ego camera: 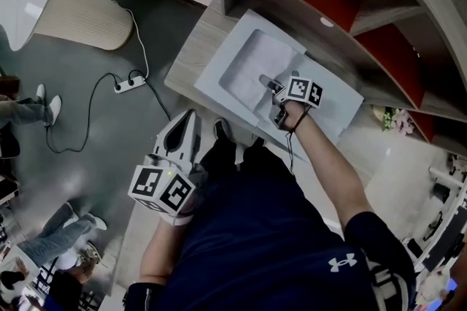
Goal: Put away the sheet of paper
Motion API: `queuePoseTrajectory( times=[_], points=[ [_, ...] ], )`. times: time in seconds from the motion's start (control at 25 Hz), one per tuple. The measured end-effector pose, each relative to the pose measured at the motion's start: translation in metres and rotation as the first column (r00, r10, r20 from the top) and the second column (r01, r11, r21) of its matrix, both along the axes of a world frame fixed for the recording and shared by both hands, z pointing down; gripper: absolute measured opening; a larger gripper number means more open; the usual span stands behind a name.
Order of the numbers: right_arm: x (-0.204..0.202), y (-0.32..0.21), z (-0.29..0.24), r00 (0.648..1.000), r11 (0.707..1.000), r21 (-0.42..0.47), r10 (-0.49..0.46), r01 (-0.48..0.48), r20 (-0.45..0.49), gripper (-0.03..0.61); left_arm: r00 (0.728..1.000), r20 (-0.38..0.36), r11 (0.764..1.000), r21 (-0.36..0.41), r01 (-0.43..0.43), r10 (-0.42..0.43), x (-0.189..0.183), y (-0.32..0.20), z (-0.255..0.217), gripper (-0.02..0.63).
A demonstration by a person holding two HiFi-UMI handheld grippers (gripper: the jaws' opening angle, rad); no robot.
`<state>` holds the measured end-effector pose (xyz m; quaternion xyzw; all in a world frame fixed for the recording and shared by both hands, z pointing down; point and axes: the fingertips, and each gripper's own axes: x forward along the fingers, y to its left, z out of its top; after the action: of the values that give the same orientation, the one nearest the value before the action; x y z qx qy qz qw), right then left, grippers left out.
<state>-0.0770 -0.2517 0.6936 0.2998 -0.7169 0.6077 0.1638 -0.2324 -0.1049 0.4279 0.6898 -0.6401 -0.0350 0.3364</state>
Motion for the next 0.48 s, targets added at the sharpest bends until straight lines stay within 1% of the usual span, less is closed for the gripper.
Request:
queuePoseTrajectory(
  times=[0.32, 0.4, 0.48],
  points=[
    [0.064, 0.004, -0.038, 0.988, 0.99, 0.046, 0.128, -0.132, 0.081, 0.178, 0.993, 0.014, 0.992, 0.03, -0.12, 0.12, 0.047, -0.013, -0.006, 0.017],
    [0.084, 0.005, -0.053, 0.983, 0.985, 0.08, 0.145, -0.154, 0.114, 0.178, 0.989, 0.021, 0.989, 0.036, -0.144, 0.143, 0.064, -0.018, -0.006, 0.017],
    [0.1, 0.005, -0.076, 0.979, 0.976, 0.145, 0.143, -0.164, 0.143, 0.178, 0.986, 0.028, 0.985, 0.046, -0.167, 0.166, 0.08, -0.023, -0.008, 0.017]
  ],
)
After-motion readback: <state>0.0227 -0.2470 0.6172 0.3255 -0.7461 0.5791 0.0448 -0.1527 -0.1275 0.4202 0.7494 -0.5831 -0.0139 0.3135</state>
